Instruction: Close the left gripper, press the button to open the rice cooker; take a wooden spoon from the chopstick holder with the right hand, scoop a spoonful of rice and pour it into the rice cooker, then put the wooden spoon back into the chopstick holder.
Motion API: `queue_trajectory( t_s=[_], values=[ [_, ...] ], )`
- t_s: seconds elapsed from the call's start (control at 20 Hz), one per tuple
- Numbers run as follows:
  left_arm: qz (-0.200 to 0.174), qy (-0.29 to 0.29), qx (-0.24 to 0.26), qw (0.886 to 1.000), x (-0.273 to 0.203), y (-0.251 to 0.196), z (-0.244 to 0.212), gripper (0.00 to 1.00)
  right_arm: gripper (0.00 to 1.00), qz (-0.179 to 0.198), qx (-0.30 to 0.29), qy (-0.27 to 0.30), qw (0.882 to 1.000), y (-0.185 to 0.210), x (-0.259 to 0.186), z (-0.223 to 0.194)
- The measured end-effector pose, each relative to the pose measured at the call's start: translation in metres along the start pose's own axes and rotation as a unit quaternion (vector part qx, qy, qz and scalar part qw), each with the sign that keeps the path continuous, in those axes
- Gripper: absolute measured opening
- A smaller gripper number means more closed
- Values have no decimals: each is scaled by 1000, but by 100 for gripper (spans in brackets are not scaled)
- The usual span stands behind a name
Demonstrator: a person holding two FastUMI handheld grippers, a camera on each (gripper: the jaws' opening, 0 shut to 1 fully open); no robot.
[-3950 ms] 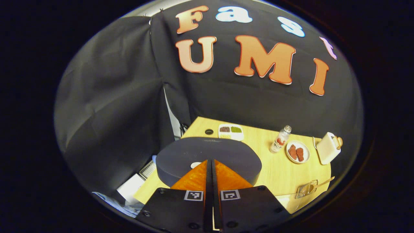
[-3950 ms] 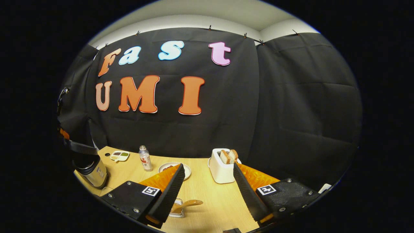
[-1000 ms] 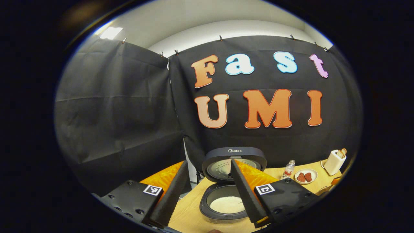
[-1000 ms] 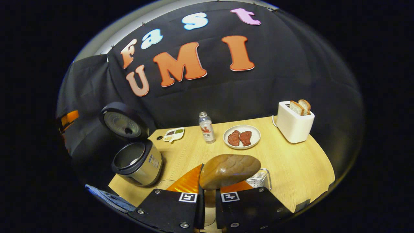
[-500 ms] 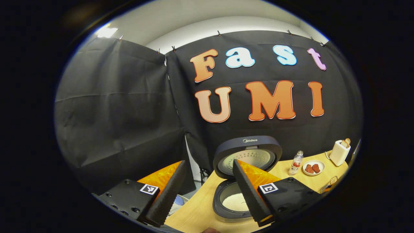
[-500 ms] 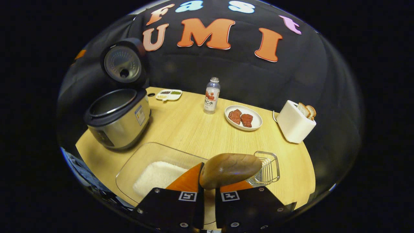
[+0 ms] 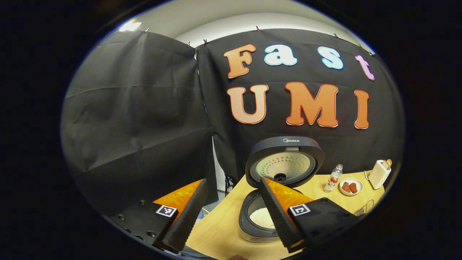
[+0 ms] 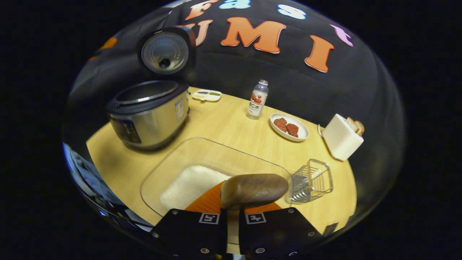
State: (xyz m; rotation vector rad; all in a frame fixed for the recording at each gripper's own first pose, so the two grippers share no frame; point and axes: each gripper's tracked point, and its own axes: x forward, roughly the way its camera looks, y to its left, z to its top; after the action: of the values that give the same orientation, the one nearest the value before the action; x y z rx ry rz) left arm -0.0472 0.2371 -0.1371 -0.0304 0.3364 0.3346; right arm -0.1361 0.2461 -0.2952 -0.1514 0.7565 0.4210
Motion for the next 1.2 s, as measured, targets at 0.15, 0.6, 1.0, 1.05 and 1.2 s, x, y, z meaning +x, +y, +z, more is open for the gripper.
queue_trajectory(
  t_s=[0.15,0.6,1.0,1.05,1.2],
  values=[
    [-5,2,17,1000,-3,-6,-3,97,12,11,64,-2,998,4,4,1],
    [15,13,27,999,-8,15,-11,98,11,29,171,10,985,23,28,13],
    [48,35,10,998,-9,37,-26,98,11,70,319,54,944,15,32,4],
    [49,36,10,998,-8,37,-25,98,11,73,332,57,939,15,32,2],
    [48,36,12,998,-7,33,-25,98,11,92,372,65,921,19,32,3]
  ],
)
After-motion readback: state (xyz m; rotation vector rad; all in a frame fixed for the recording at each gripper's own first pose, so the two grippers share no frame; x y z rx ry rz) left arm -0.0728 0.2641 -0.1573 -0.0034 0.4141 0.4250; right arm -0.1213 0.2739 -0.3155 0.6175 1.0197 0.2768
